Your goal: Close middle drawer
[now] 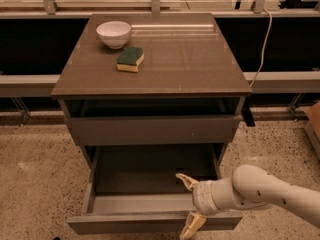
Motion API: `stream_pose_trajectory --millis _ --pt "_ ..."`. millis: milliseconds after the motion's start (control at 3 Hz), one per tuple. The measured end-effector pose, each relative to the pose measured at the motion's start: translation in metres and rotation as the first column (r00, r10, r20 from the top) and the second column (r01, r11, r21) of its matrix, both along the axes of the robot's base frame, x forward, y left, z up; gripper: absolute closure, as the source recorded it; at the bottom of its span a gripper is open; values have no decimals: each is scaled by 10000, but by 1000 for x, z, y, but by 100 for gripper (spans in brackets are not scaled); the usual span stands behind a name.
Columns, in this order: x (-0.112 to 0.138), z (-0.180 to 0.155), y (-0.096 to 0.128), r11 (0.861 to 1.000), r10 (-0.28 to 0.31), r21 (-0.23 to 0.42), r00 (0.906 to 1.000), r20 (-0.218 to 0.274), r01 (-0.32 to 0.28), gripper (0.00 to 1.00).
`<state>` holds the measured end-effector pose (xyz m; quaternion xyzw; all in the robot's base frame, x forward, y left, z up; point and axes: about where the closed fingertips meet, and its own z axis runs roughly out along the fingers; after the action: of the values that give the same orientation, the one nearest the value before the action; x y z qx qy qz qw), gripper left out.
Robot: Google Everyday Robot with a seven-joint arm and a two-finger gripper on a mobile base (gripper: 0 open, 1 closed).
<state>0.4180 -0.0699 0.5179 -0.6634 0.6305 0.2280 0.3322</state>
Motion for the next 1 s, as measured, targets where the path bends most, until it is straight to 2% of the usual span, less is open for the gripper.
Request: stream_pose_trajectory --millis 333,667,1000 --pt "-1 -28 13 9980 -244 -580 9997 -85 239 0" --pt "-6 -60 16 9813 -535 -1855 9985 -66 513 0" --pt "1 -85 20 9571 -874 -2756 9960 191 892 19"
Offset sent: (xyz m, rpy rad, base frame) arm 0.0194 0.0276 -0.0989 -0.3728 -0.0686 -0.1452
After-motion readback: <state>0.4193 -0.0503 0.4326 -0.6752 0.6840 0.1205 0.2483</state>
